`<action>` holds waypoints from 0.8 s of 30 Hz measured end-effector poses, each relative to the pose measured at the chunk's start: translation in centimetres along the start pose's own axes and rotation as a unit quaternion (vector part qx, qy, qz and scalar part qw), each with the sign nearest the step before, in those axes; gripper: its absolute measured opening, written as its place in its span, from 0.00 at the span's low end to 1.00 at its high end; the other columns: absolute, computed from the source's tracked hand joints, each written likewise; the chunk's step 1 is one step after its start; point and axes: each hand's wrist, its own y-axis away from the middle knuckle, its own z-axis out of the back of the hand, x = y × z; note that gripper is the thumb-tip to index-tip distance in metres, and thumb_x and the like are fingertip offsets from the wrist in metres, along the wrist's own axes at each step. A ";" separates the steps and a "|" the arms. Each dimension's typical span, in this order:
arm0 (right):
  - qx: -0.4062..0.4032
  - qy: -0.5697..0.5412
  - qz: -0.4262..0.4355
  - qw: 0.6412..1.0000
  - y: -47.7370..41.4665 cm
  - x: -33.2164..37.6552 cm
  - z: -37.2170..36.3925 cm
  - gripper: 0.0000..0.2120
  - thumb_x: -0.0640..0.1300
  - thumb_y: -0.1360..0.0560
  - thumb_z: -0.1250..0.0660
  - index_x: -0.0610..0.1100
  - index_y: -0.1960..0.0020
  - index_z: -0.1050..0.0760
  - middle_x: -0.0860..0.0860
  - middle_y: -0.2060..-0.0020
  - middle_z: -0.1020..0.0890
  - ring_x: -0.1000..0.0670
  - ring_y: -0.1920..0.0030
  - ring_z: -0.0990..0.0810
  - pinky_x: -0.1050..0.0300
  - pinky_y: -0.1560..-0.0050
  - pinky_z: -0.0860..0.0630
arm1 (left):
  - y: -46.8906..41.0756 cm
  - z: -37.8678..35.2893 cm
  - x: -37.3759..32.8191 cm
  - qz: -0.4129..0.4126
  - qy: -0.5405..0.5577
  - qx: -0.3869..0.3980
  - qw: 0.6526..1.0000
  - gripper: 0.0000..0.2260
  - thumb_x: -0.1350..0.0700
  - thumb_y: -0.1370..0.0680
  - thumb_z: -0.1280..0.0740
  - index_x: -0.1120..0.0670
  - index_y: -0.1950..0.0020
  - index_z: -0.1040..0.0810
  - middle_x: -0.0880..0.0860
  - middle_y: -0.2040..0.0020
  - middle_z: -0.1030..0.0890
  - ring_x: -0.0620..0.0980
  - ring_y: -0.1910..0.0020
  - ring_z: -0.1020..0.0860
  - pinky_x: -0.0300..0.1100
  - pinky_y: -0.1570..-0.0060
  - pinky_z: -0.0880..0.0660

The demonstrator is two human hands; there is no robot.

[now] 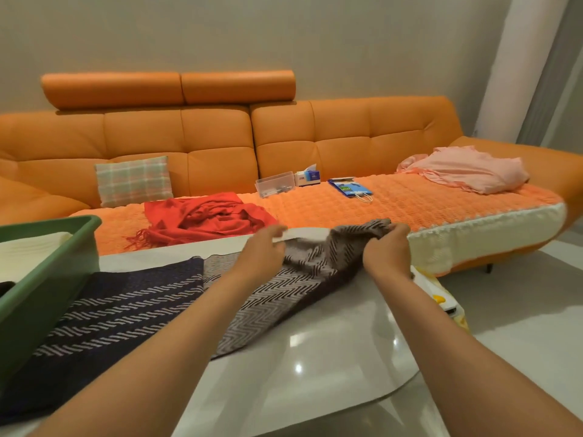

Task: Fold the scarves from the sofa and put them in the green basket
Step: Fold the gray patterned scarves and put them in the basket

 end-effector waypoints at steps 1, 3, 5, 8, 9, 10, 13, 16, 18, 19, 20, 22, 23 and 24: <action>0.032 0.031 0.002 0.999 -0.1 -0.4 -0.1 0.21 0.36 0.21 0.40 0.44 0.30 0.40 0.45 0.48 0.24 0.41 0.51 0.23 0.51 0.56 0.30 | 0.5 -0.9 0.8 0.014 -0.081 0.066 0.994 0.18 0.55 0.18 0.40 0.49 0.28 0.28 0.51 0.31 0.25 0.54 0.39 0.22 0.43 0.46 0.24; 0.121 0.136 0.058 0.982 0.3 -1.3 -0.9 0.28 0.36 0.24 0.37 0.45 0.25 0.39 0.44 0.40 0.25 0.40 0.42 0.23 0.51 0.49 0.26 | 1.7 -2.9 2.5 0.025 -0.257 0.191 0.947 0.23 0.45 0.18 0.41 0.47 0.23 0.35 0.54 0.23 0.34 0.56 0.27 0.34 0.51 0.29 0.35; 0.183 0.271 0.153 0.933 1.1 -2.1 -1.9 0.29 0.39 0.26 0.37 0.47 0.25 0.34 0.44 0.31 0.28 0.40 0.34 0.27 0.48 0.36 0.27 | 3.0 -4.8 3.4 0.040 -0.335 0.256 0.906 0.28 0.36 0.19 0.47 0.42 0.20 0.47 0.53 0.19 0.49 0.56 0.20 0.50 0.59 0.24 0.51; 0.285 0.359 0.262 0.849 2.7 -2.7 -2.8 0.29 0.47 0.25 0.35 0.55 0.24 0.35 0.50 0.24 0.35 0.47 0.24 0.38 0.45 0.26 0.39 | 4.1 -6.3 3.3 0.026 -0.320 0.273 0.907 0.31 0.32 0.21 0.49 0.37 0.21 0.55 0.51 0.19 0.60 0.55 0.21 0.62 0.63 0.26 0.64; 0.325 0.361 0.266 0.833 3.1 -2.8 -3.0 0.29 0.50 0.23 0.36 0.56 0.23 0.36 0.51 0.23 0.37 0.48 0.23 0.39 0.45 0.26 0.40 | 4.3 -6.3 3.1 0.014 -0.313 0.281 0.907 0.32 0.30 0.22 0.47 0.36 0.21 0.55 0.50 0.19 0.60 0.54 0.21 0.63 0.63 0.27 0.65; 0.354 0.361 0.258 0.823 3.3 -2.9 -3.1 0.28 0.52 0.23 0.36 0.58 0.23 0.36 0.52 0.22 0.38 0.48 0.23 0.39 0.45 0.25 0.41 | 4.4 -6.1 2.8 0.006 -0.304 0.291 0.907 0.34 0.29 0.23 0.45 0.35 0.21 0.55 0.50 0.19 0.60 0.54 0.21 0.63 0.64 0.27 0.65; 0.350 0.371 0.259 0.820 3.2 -2.8 -3.0 0.22 0.54 0.23 0.39 0.58 0.29 0.29 0.52 0.29 0.29 0.47 0.29 0.31 0.45 0.30 0.35 | 4.4 -5.3 2.6 -0.011 -0.274 0.316 0.908 0.37 0.29 0.26 0.38 0.34 0.22 0.51 0.50 0.18 0.57 0.54 0.20 0.61 0.64 0.26 0.63; 0.329 0.354 0.251 0.839 2.8 -2.3 -2.5 0.16 0.49 0.26 0.38 0.57 0.40 0.21 0.53 0.40 0.20 0.47 0.39 0.24 0.47 0.36 0.28 | 4.7 -4.4 2.5 -0.085 -0.215 0.249 0.940 0.32 0.34 0.29 0.32 0.38 0.26 0.33 0.51 0.22 0.39 0.52 0.23 0.42 0.52 0.25 0.45; 0.327 0.373 0.244 0.833 2.7 -2.2 -2.2 0.17 0.46 0.27 0.38 0.56 0.40 0.21 0.52 0.40 0.21 0.47 0.39 0.24 0.48 0.38 0.27 | 5.1 -4.1 2.5 -0.120 -0.168 0.207 0.956 0.25 0.40 0.29 0.30 0.43 0.33 0.23 0.48 0.28 0.29 0.47 0.30 0.31 0.45 0.30 0.35; 0.324 0.389 0.245 0.827 2.7 -2.2 -2.1 0.18 0.46 0.26 0.38 0.56 0.39 0.22 0.51 0.39 0.23 0.46 0.38 0.25 0.48 0.38 0.27 | 5.5 -4.1 2.5 -0.123 -0.155 0.199 0.960 0.22 0.41 0.29 0.29 0.44 0.36 0.20 0.46 0.31 0.27 0.46 0.33 0.29 0.44 0.32 0.33; 0.315 0.407 0.247 0.821 2.8 -2.1 -2.0 0.17 0.46 0.26 0.38 0.56 0.39 0.22 0.51 0.39 0.23 0.46 0.37 0.26 0.48 0.37 0.28 | 5.8 -4.2 2.5 -0.121 -0.145 0.195 0.963 0.20 0.42 0.29 0.29 0.45 0.39 0.19 0.44 0.34 0.26 0.44 0.36 0.27 0.43 0.34 0.31; 0.290 0.448 0.245 0.809 3.1 -1.8 -2.0 0.15 0.45 0.26 0.39 0.53 0.42 0.22 0.50 0.42 0.21 0.44 0.40 0.24 0.46 0.38 0.32 | 6.4 -4.3 2.6 -0.115 -0.108 0.188 0.969 0.13 0.43 0.30 0.27 0.45 0.47 0.16 0.42 0.40 0.23 0.41 0.41 0.25 0.43 0.39 0.28; 0.278 0.466 0.244 0.803 3.2 -1.7 -2.2 0.13 0.45 0.26 0.39 0.52 0.44 0.21 0.50 0.44 0.20 0.44 0.41 0.24 0.45 0.38 0.34 | 6.6 -4.1 2.5 -0.112 -0.085 0.182 0.973 0.10 0.44 0.29 0.28 0.46 0.51 0.15 0.41 0.43 0.21 0.40 0.44 0.24 0.42 0.41 0.27; 0.270 0.478 0.249 0.798 3.4 -1.5 -2.3 0.13 0.45 0.26 0.40 0.51 0.46 0.21 0.49 0.45 0.19 0.44 0.41 0.24 0.44 0.38 0.35 | 6.9 -3.8 2.5 -0.112 -0.069 0.171 0.977 0.08 0.46 0.27 0.28 0.47 0.53 0.15 0.41 0.46 0.20 0.39 0.47 0.23 0.42 0.44 0.26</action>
